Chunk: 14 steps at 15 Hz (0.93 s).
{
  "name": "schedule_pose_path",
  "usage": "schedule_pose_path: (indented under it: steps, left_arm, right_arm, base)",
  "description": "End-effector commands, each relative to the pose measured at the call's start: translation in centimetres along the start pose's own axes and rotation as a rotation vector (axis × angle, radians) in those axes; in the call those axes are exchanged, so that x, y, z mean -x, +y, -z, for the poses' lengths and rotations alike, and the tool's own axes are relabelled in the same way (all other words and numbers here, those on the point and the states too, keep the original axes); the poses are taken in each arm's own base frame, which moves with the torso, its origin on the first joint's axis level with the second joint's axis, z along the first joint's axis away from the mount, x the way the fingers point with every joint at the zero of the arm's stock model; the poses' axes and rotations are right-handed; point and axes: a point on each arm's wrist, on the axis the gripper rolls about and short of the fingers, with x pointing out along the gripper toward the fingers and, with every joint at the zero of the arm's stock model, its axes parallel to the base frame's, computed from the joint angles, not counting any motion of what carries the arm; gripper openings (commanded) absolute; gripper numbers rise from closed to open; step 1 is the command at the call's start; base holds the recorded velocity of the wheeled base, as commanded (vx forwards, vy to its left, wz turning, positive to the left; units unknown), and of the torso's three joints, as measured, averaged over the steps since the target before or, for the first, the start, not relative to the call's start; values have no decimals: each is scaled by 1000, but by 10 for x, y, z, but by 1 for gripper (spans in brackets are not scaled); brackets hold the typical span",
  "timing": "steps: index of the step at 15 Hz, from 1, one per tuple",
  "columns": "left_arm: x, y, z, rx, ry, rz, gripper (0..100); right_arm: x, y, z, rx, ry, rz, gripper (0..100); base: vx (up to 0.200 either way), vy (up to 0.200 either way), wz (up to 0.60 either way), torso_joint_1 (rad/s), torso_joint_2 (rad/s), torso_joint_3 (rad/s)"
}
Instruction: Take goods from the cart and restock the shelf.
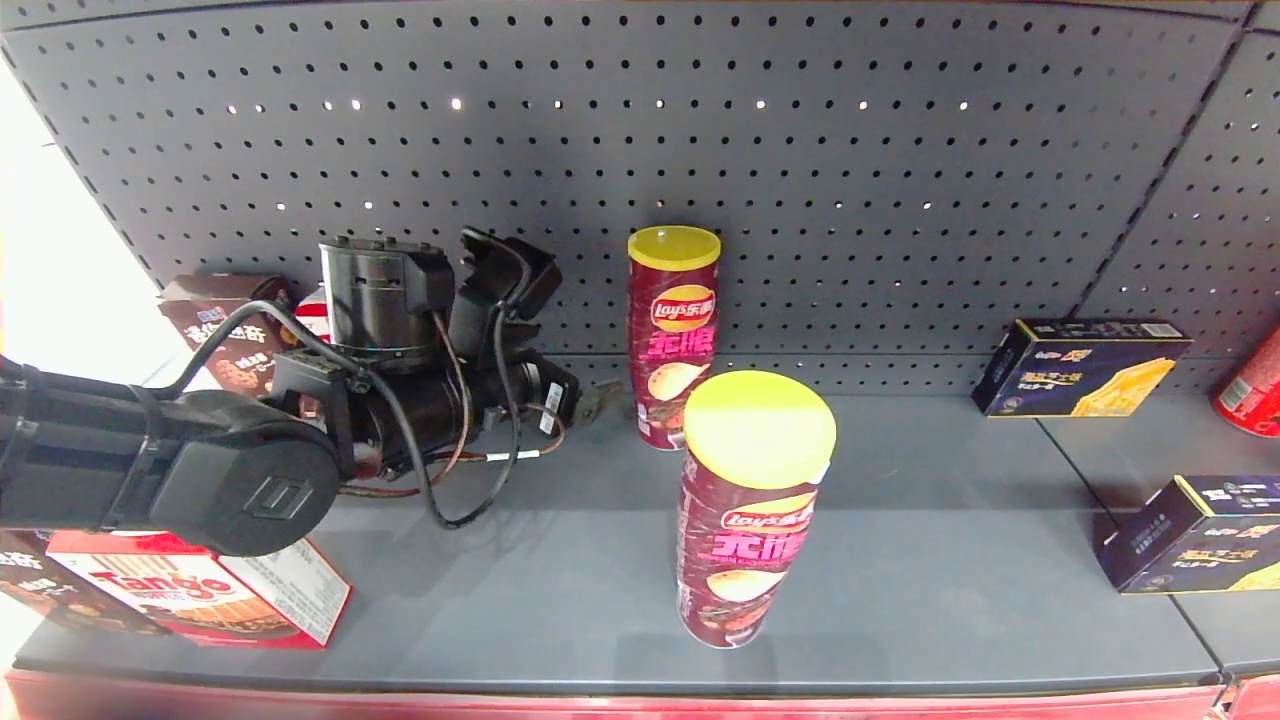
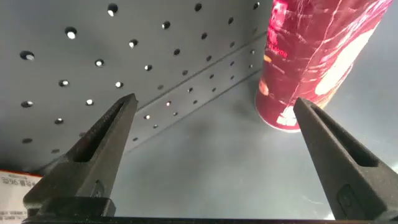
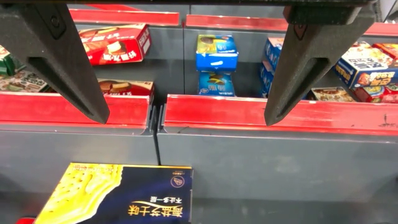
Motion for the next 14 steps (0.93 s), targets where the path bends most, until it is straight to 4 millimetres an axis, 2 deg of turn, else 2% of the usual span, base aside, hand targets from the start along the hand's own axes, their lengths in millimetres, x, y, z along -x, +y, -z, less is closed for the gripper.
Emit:
schedule_pose_path:
  steps: [1, 6, 14]
  left_arm:
    - [4, 1, -5, 0, -14, -9, 100]
    - [-8, 3, 1, -2, 42, -148, 100]
    - [-36, -6, 1, -47, 75, -146, 100]
  right_arm:
    - [0, 0, 0, 0, 1, -1, 100]
    - [0, 0, 0, 0, 1, -1, 100]
    - [0, 0, 0, 0, 1, -1, 100]
  base:
    - [0, 0, 0, 0, 0, 0]
    - [0, 0, 0, 0, 0, 0]
    - [0, 0, 0, 0, 0, 0]
